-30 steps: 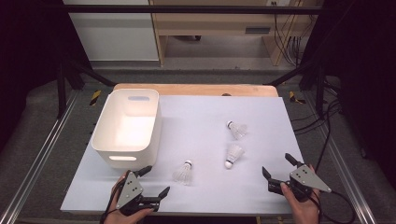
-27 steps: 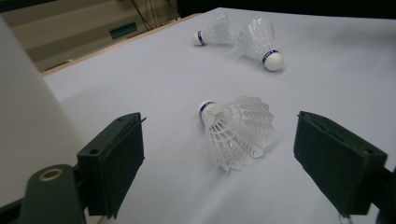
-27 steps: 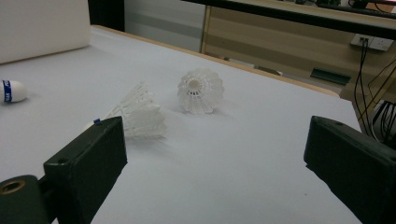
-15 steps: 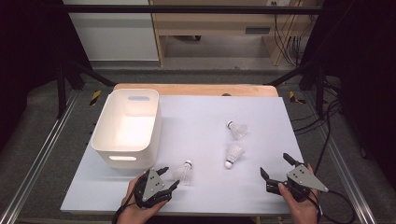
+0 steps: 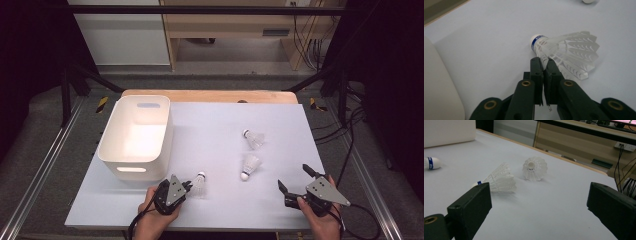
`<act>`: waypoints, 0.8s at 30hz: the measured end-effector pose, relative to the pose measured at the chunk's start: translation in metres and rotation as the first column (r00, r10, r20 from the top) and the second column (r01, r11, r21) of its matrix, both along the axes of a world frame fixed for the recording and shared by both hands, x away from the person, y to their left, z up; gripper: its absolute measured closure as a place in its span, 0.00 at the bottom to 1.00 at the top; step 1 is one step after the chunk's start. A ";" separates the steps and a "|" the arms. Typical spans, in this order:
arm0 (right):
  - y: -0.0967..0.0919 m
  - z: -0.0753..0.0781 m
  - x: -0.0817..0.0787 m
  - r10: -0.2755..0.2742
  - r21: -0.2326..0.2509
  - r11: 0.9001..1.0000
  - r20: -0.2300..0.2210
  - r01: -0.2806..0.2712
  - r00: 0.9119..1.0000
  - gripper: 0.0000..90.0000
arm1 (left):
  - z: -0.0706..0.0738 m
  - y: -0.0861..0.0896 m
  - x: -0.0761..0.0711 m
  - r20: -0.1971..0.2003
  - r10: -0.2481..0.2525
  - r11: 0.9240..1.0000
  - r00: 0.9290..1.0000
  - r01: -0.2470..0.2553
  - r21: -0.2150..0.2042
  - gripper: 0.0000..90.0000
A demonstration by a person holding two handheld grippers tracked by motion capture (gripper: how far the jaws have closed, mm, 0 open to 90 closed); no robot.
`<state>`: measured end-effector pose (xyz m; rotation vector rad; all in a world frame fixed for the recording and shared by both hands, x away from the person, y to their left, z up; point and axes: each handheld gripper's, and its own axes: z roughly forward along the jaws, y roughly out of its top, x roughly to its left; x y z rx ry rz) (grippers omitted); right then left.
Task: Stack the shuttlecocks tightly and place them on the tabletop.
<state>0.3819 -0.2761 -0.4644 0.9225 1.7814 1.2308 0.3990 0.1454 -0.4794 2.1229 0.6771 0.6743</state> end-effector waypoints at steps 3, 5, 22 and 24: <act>0.003 -0.001 0.001 0.006 -0.014 1.000 -0.004 -0.006 1.000 0.06 | 0.006 0.003 -0.004 0.019 0.051 0.999 0.999 -0.051 -0.003 1.00; 0.004 -0.002 0.000 0.006 -0.024 1.000 -0.009 -0.006 1.000 0.06 | 0.011 0.005 -0.009 0.050 0.097 0.995 0.994 -0.099 0.026 1.00; 0.005 -0.003 0.001 0.018 -0.043 0.999 -0.023 -0.019 1.000 0.05 | 0.015 -0.022 -0.006 0.027 0.042 0.997 0.999 -0.043 0.060 0.75; 0.005 -0.003 0.001 0.019 -0.042 0.999 -0.024 -0.020 1.000 0.05 | 0.016 -0.028 0.002 -0.004 0.025 0.999 1.000 -0.025 0.036 0.75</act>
